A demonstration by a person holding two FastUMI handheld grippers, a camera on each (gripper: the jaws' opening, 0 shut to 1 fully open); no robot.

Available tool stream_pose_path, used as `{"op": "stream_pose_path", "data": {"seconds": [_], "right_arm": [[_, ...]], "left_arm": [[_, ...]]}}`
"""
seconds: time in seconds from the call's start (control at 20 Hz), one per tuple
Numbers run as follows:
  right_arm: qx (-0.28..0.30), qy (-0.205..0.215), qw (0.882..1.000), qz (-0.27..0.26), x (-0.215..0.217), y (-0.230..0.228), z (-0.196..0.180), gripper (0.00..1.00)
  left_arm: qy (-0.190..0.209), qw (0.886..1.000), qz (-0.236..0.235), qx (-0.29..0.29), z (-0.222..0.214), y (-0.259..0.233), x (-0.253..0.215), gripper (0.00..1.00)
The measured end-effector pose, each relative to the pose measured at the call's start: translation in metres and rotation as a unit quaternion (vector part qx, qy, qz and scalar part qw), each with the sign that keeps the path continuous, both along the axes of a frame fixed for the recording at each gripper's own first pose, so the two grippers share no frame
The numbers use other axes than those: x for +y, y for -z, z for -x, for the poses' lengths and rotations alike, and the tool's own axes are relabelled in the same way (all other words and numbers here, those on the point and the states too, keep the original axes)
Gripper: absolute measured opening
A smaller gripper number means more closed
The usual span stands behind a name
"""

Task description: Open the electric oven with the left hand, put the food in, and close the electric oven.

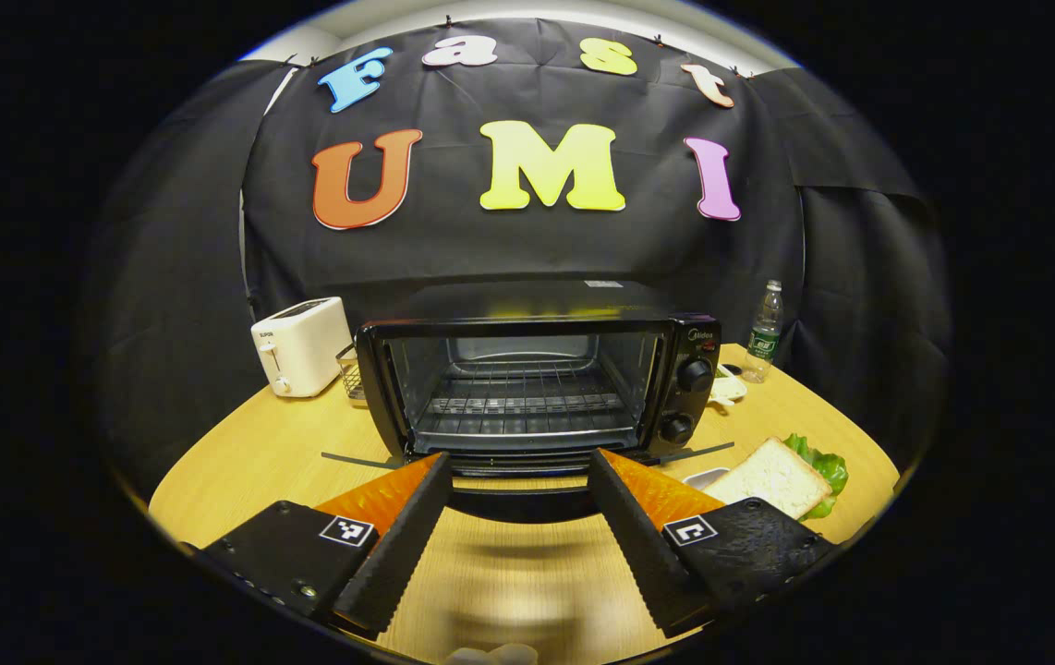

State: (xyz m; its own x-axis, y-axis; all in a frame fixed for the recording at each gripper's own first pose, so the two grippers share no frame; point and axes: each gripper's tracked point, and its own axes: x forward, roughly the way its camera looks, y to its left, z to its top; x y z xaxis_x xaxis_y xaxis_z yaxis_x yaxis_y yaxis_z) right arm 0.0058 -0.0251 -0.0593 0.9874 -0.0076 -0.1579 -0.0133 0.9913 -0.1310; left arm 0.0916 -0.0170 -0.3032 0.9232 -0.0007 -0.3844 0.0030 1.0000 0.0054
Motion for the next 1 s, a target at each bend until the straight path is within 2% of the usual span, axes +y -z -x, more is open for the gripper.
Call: {"op": "stream_pose_path", "data": {"seconds": [0.5,0.55,0.6,0.65,1.0], "right_arm": [[0.020,0.002,1.000,0.007,-0.004,0.022,0.009,0.99],[0.023,0.003,1.000,0.009,-0.005,0.025,0.009,0.99],[0.025,0.004,1.000,0.010,-0.005,0.027,0.010,0.99],[0.027,0.004,1.000,0.011,-0.006,0.028,0.011,0.99],[0.035,0.007,0.999,0.008,-0.010,0.034,0.011,0.99]], "left_arm": [[0.000,0.997,0.005,0.073,0.039,0.070,0.000,0.98],[-0.001,0.996,0.006,0.084,0.042,0.079,0.001,0.91],[-0.001,0.995,0.008,0.094,0.046,0.088,0.001,0.89],[-0.001,0.995,0.007,0.102,0.047,0.095,0.001,0.96],[0.000,0.995,0.001,0.100,0.049,0.100,0.005,0.97]]}}
